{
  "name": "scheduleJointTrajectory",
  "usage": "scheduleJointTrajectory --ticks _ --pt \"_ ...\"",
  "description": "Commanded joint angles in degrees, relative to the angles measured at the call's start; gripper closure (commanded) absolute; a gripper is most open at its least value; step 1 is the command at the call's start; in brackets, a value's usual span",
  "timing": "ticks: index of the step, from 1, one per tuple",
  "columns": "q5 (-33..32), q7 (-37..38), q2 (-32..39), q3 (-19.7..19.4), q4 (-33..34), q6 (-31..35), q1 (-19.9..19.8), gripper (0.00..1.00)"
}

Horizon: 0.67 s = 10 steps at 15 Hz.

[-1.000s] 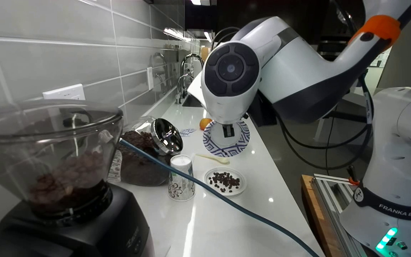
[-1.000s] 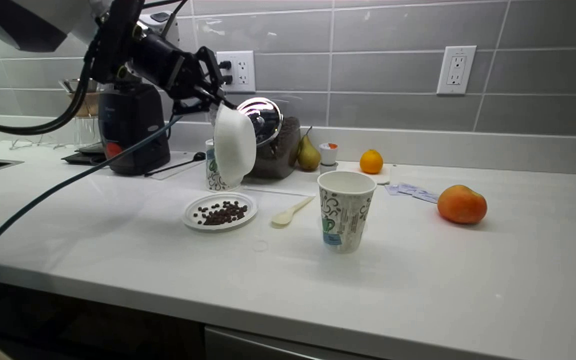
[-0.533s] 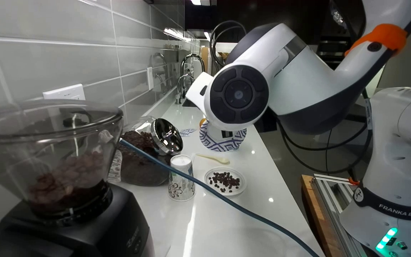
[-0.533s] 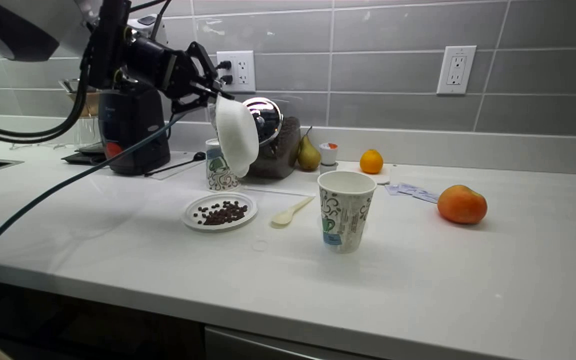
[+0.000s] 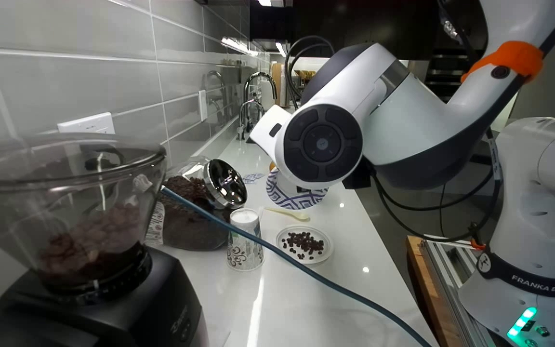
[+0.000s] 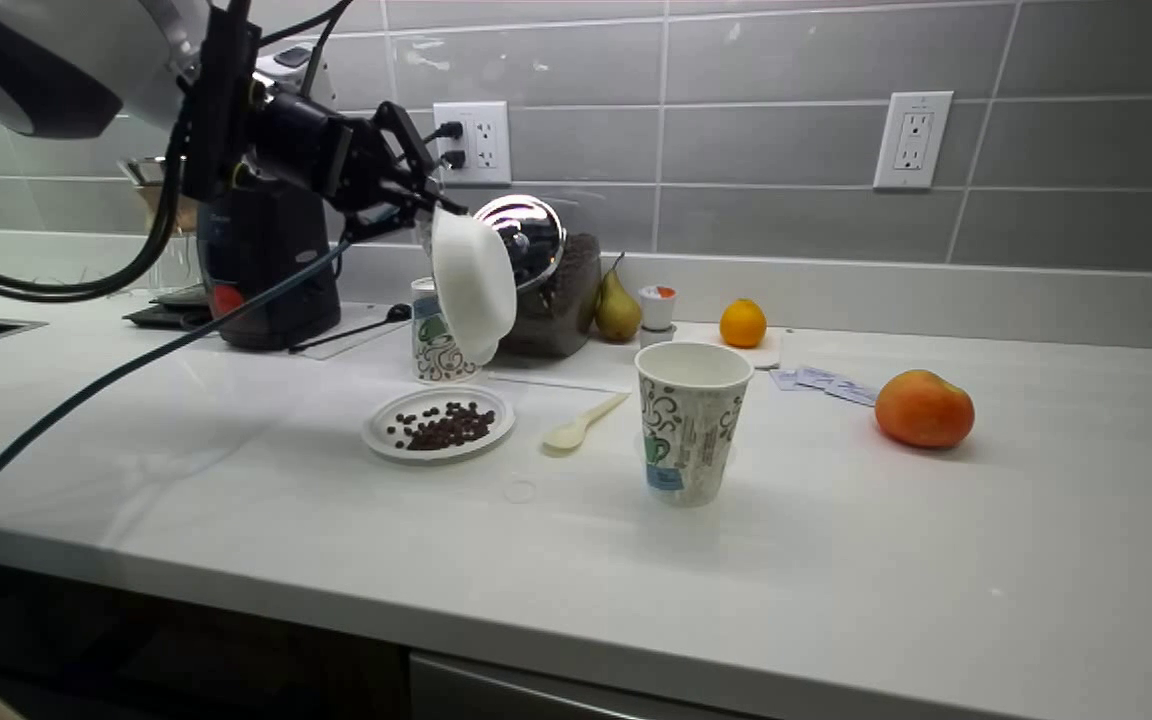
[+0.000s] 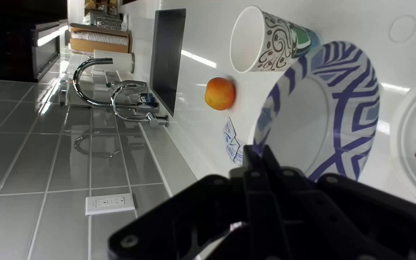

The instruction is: Pour the contents on the plate onto the other plate

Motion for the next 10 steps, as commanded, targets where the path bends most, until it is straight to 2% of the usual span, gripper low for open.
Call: scheduleJointTrajectory --ticks 1,6,10 --pt "2.40 -4.19 -2.75 -1.32 -0.51 5.06 0.08 0.99" --pt "9.79 -13.78 -11.87 -6.05 -3.83 18.25 -1.84 0.99" --pt "17.80 -21.96 -19.02 -10.28 -6.35 23.14 -3.29 0.99"
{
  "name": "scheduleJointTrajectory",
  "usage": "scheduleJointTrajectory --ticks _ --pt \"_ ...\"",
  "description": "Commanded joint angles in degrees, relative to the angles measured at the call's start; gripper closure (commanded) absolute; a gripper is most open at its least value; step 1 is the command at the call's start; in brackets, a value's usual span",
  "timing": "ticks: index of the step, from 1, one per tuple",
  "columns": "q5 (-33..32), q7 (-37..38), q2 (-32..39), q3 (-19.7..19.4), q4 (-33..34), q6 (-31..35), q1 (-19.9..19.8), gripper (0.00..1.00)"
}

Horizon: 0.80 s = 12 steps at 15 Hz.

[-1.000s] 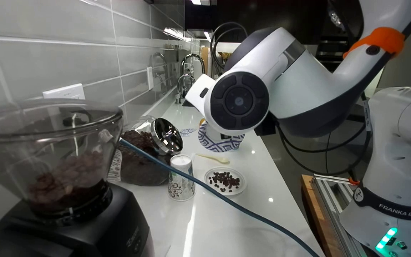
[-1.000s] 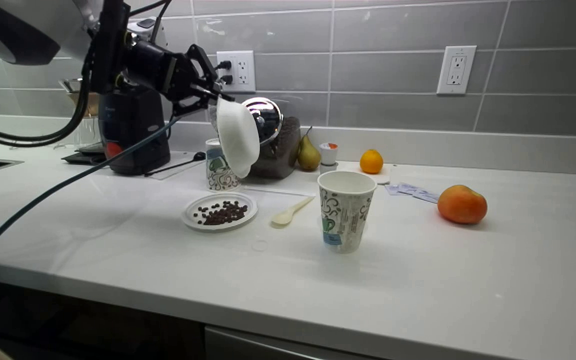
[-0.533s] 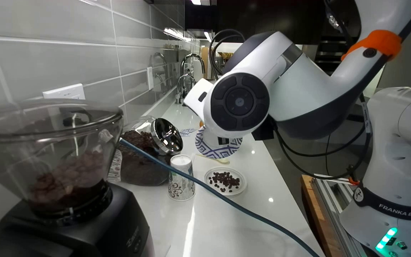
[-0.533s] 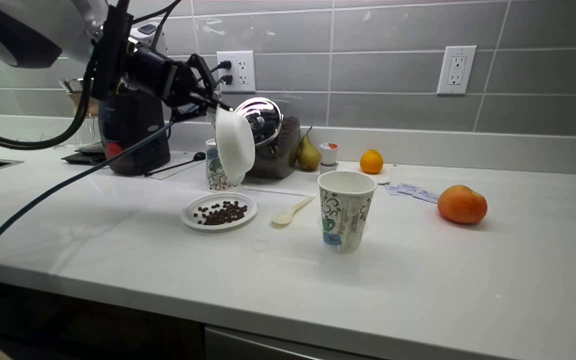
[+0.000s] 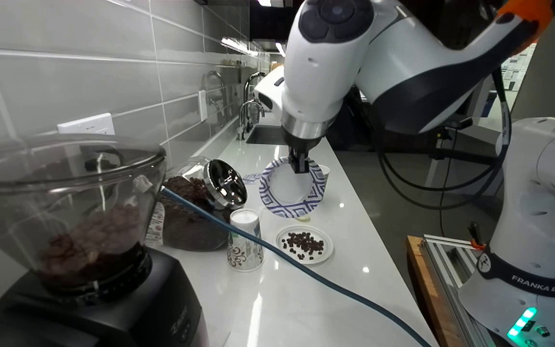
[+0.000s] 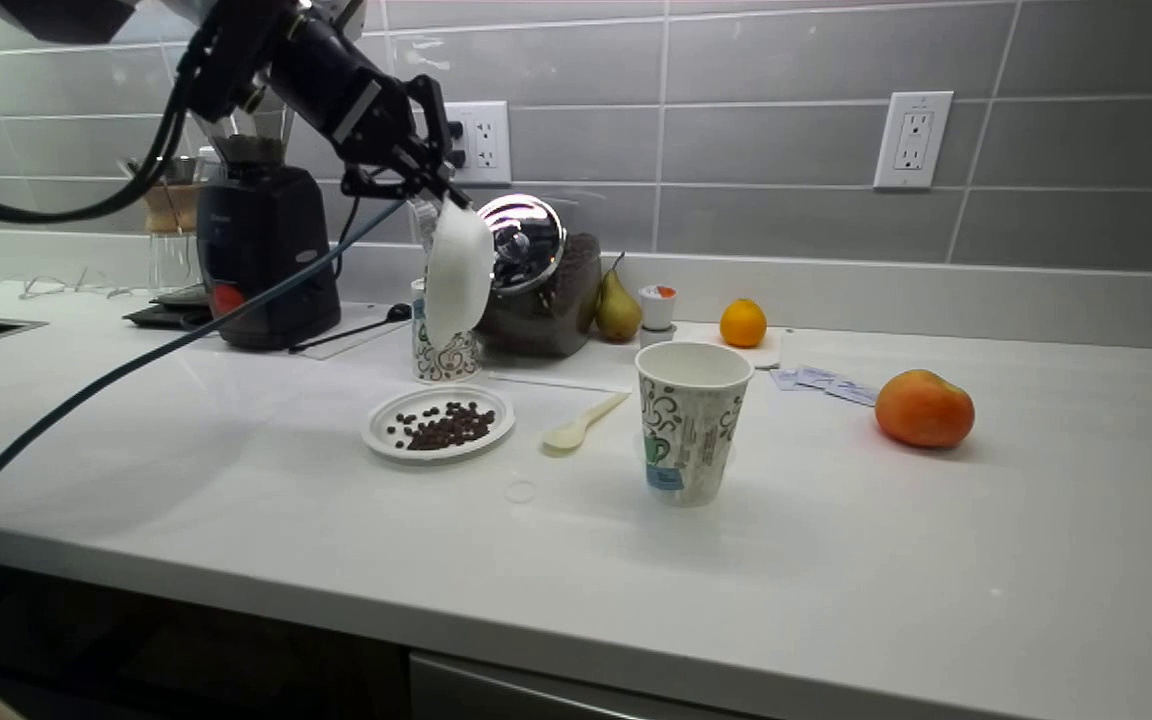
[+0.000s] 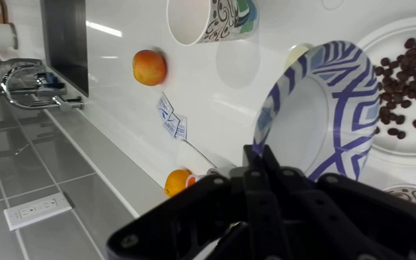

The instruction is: Pour the contents on the plate onto the other plate

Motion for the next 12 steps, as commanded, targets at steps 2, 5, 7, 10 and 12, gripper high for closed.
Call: scheduleJointTrajectory --ticks 2,5,7,10,12 --pt "9.78 -11.25 -10.11 -4.63 -5.10 6.64 -1.89 0.99" --pt "17.03 -18.53 -13.76 -8.44 -7.21 11.91 -3.16 0.99" --pt "21.87 -22.57 -16.01 -11.02 -8.59 15.78 -4.44 0.99" --pt "30.04 -27.86 -17.27 -15.29 -9.74 20.11 -7.59 0.99" --pt "30.04 -27.29 -15.18 -12.09 -8.15 19.15 -9.96 0.97"
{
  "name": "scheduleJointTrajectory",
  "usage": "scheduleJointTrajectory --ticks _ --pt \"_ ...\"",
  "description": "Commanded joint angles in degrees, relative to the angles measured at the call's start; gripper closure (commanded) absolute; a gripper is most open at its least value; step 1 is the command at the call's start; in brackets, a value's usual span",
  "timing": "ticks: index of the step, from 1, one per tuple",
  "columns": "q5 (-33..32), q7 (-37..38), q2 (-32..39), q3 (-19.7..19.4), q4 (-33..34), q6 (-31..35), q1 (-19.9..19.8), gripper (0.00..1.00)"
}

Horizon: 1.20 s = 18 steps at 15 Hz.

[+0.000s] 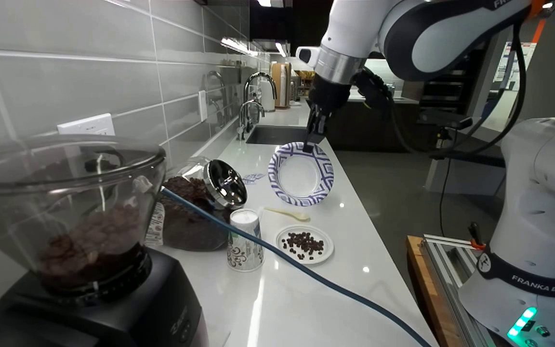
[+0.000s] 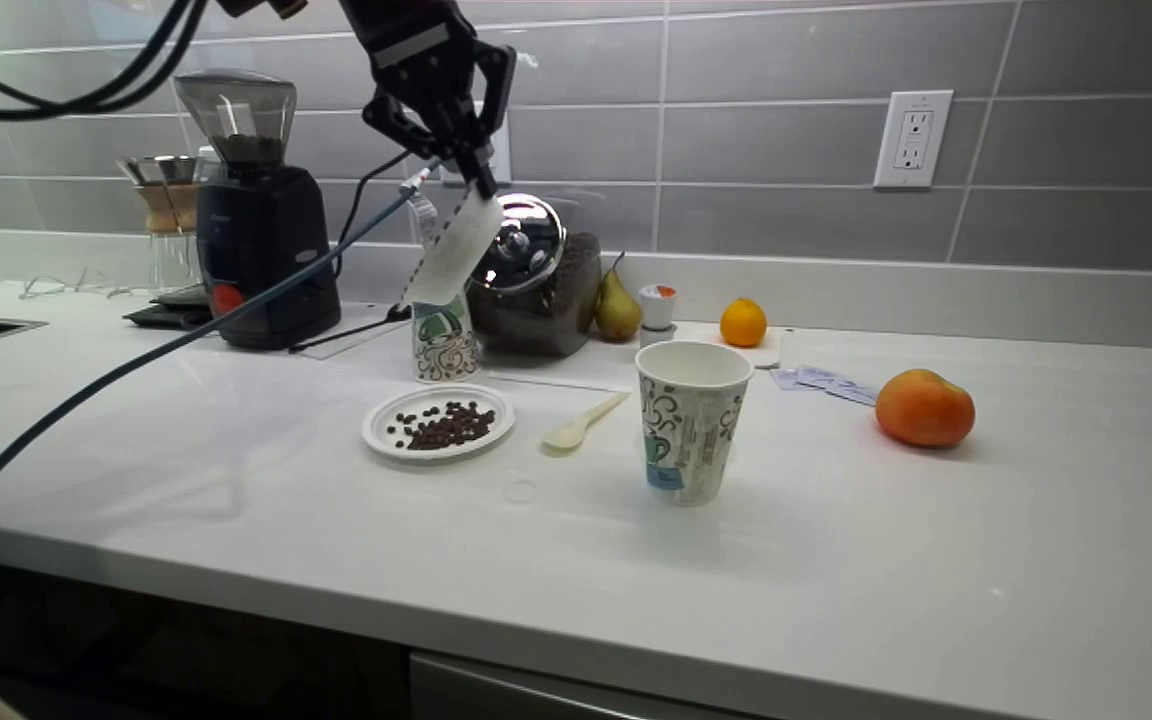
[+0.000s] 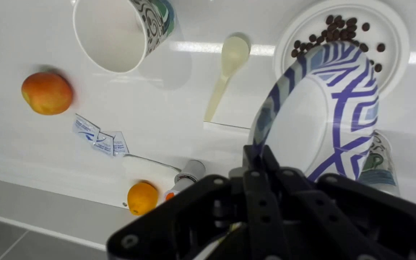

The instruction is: Pour the contents on the plate onto the other plate

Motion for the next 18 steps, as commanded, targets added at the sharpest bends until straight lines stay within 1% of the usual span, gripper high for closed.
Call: scheduleJointTrajectory --ticks 1,2,4,5,6,7,9,13,15,18 --pt "3.60 -3.08 0.01 1.70 -0.39 1.46 -4.02 0.97" --pt "4.33 -3.99 -0.06 0.83 -0.48 1.95 -4.65 0.97" --pt "4.69 -4.22 -0.06 0.51 -0.49 2.15 -4.84 0.97" --pt "4.20 -2.31 1.63 1.96 0.87 0.86 -5.12 0.99" --pt "5.16 0.22 3.72 2.91 2.70 -0.32 -5.56 0.99" --pt "6.54 2.92 5.80 4.04 5.17 -3.77 -6.51 0.99" --pt "9.82 4.63 7.84 3.98 7.91 -6.49 -7.29 0.99" --pt "17.20 5.62 10.61 1.48 13.11 -10.75 -9.01 0.99" --pt "20.24 6.34 12.16 0.02 15.14 -11.60 -10.37 0.99" --pt "25.40 6.53 14.44 -2.88 17.11 -10.53 -12.25 0.99"
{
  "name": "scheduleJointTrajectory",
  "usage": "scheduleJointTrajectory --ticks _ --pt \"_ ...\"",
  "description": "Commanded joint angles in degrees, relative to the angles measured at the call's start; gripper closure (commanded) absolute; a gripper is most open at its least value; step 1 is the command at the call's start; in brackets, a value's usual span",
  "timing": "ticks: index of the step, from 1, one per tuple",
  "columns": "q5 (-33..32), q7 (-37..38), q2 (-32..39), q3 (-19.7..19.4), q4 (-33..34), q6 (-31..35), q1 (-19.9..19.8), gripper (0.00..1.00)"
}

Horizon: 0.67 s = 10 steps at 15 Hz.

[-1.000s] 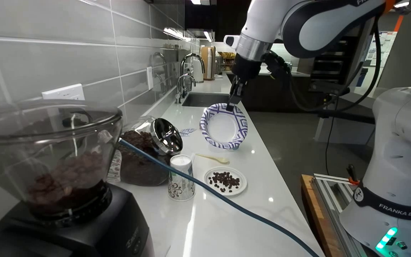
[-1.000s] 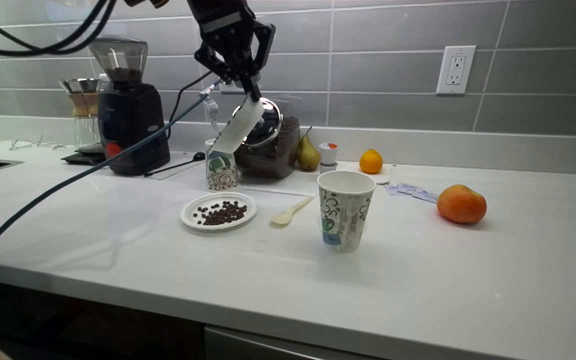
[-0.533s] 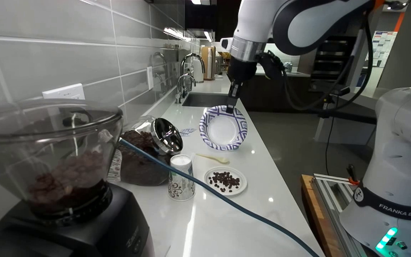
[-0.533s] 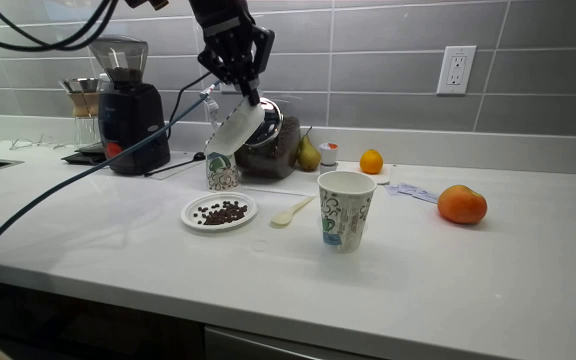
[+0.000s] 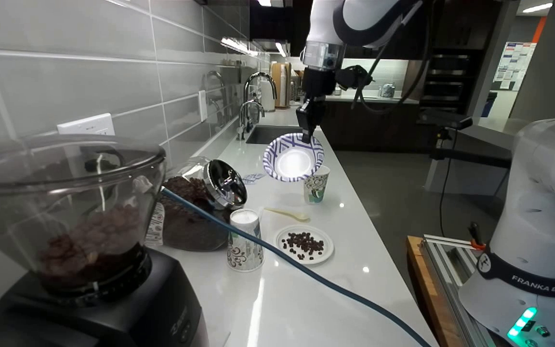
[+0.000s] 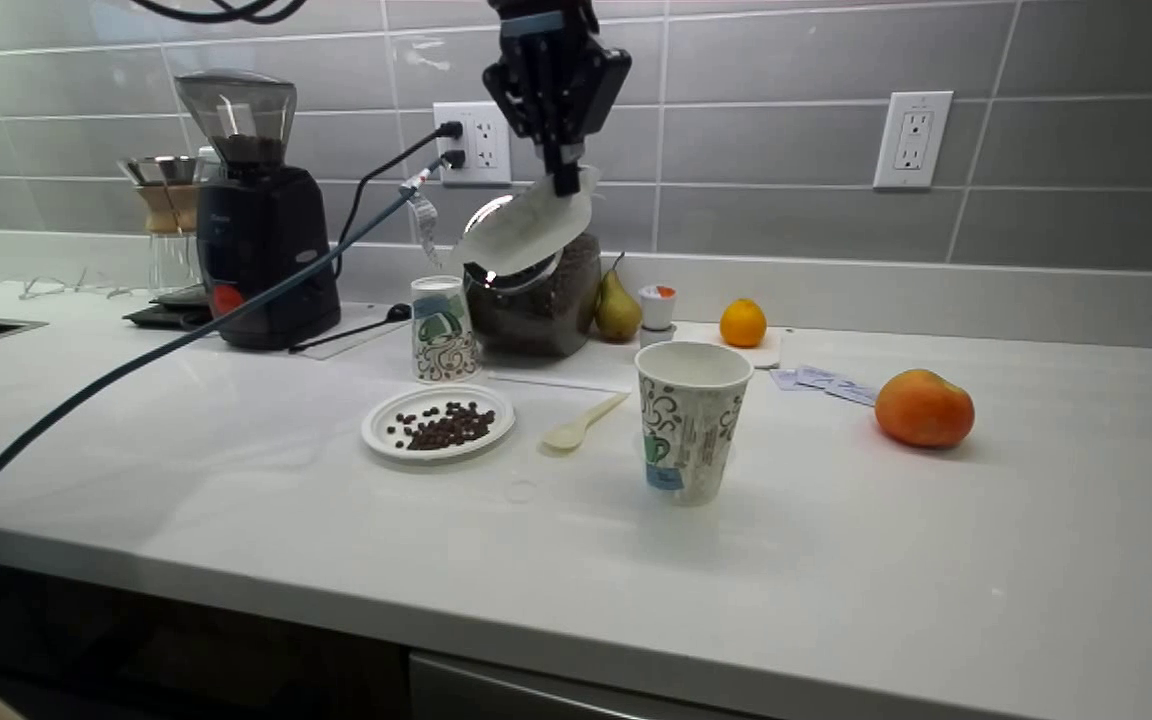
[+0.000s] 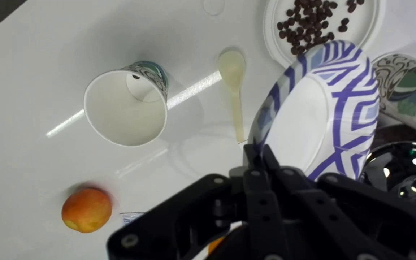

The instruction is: Pour the contents on the plate onto the other plate

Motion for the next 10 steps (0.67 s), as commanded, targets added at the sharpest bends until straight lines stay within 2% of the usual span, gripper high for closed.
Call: scheduleJointTrajectory --ticks 1,6,10 --pt "7.60 0.38 4.00 -2.98 3.73 0.14 -2.01 0.99" --pt "18.87 0.62 10.38 -7.52 8.93 1.17 -4.02 0.99" --pt "28.46 2.66 16.30 -9.09 13.50 3.79 -5.23 0.99"
